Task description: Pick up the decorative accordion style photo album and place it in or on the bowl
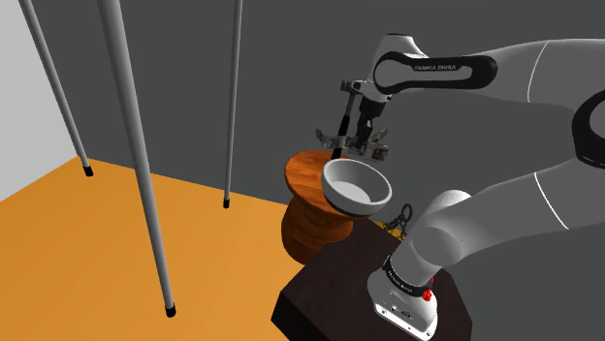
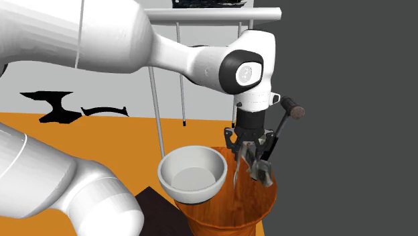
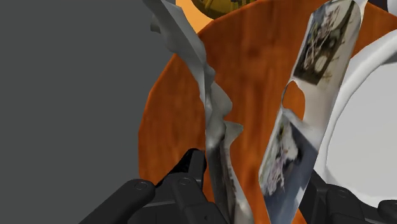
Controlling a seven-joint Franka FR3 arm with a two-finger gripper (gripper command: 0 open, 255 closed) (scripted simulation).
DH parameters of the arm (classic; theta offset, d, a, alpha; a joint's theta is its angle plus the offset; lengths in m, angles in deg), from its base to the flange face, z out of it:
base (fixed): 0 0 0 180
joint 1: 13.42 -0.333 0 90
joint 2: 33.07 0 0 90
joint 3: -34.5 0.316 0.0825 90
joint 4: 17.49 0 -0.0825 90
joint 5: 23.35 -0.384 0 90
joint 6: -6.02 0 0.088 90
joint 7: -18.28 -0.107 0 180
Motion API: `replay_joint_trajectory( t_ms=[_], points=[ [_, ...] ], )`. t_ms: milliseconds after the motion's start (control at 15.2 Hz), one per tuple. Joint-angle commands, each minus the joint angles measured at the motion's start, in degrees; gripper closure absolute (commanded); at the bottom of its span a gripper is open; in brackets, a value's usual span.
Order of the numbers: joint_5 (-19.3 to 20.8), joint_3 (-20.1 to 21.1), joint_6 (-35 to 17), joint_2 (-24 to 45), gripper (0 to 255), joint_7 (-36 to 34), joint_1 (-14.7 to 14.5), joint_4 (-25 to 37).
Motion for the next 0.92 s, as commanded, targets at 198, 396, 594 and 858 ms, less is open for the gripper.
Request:
replay_joint_trajectory(
  t_ms=[198, 396, 594, 858],
  points=[
    [-0.43, 0.67, 4.08, -0.65, 255, 0.14, -0.16, 3.41],
    [-0.70, 1.00, 6.40, -0.79, 255, 0.27, -0.27, 5.59],
    [-0.96, 1.32, 8.70, -0.80, 255, 0.41, -0.39, 7.87],
    [-1.00, 3.23, 10.98, -5.21, 255, -1.29, -0.18, 5.52]
  ],
)
